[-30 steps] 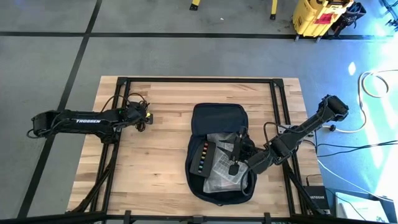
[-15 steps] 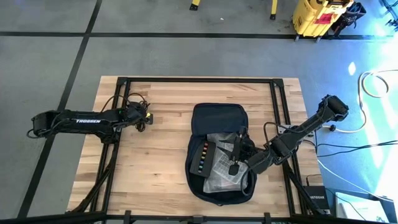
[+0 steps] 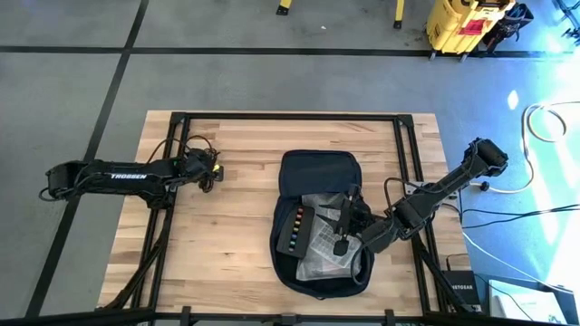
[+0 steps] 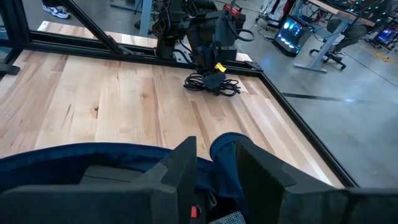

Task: Unpack backpack
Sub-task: Remove the black charger cable from the black backpack

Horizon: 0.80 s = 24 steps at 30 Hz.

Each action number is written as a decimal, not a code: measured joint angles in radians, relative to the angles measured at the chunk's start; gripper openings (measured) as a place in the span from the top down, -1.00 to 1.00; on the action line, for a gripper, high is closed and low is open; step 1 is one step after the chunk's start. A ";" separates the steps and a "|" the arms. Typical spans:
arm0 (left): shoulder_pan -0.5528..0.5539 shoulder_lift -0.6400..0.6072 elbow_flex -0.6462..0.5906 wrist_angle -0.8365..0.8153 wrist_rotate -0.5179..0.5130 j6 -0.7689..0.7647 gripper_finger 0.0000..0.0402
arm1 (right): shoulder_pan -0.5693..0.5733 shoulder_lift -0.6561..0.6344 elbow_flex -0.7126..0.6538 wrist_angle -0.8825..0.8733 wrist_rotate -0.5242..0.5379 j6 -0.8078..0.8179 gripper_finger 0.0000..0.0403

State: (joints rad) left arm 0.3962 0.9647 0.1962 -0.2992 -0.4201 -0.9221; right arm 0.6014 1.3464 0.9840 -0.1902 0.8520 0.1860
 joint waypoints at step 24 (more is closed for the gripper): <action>0.000 0.001 0.046 -0.045 0.000 0.043 -0.34 | 0.000 0.000 0.000 -0.001 -0.008 0.017 0.53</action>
State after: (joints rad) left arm 0.3962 0.9657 0.2417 -0.3439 -0.4198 -0.8795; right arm 0.6018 1.3464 0.9840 -0.1909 0.8440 0.2028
